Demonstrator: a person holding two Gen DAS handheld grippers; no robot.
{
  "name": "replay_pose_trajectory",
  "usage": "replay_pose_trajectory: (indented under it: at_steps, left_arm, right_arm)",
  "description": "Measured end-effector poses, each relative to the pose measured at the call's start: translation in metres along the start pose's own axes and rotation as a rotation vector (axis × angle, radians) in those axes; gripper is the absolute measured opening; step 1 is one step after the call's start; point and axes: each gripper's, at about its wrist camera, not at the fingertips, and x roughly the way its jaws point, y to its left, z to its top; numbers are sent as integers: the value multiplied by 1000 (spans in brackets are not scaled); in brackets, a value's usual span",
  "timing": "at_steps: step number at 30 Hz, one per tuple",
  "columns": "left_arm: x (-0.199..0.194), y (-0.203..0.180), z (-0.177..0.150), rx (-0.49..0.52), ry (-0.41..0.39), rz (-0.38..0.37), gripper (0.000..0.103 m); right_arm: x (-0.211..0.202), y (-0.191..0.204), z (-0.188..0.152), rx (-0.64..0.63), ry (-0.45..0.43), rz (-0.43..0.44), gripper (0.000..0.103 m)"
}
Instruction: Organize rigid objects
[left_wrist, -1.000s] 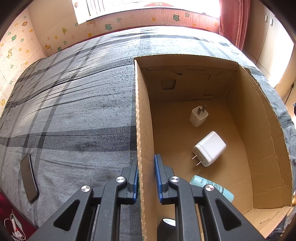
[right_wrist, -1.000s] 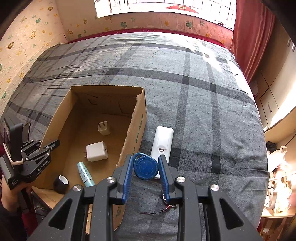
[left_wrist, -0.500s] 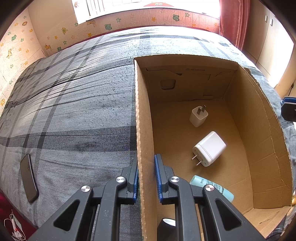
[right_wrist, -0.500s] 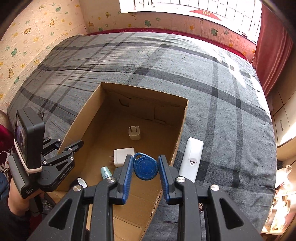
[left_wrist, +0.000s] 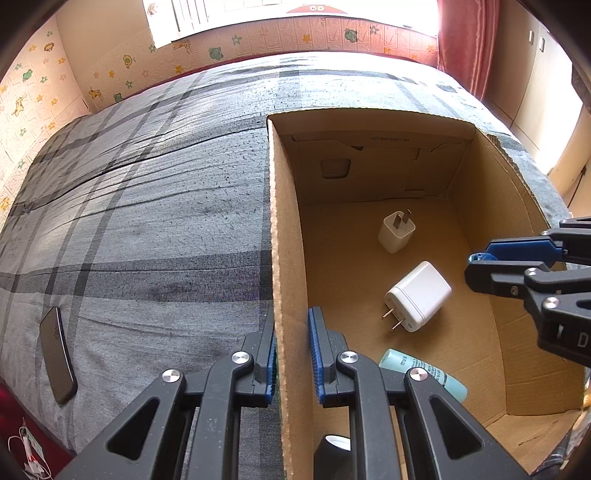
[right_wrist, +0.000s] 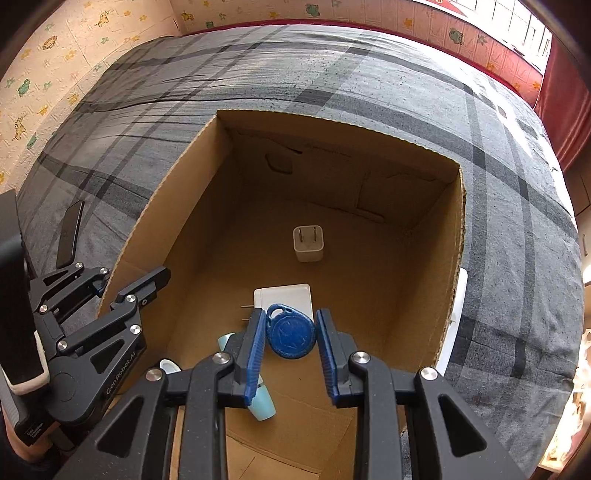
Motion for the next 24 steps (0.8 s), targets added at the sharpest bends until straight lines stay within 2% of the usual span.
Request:
replay_pose_trajectory:
  at_steps: [15, 22, 24]
  left_arm:
    - [0, -1, 0, 2, 0, 1, 17]
    - [0, -1, 0, 2, 0, 1, 17]
    - [0, -1, 0, 3, 0, 2, 17]
  right_arm:
    - [45, 8, 4, 15, 91, -1, 30]
    - [47, 3, 5, 23, 90, 7, 30]
    - [45, 2, 5, 26, 80, 12, 34]
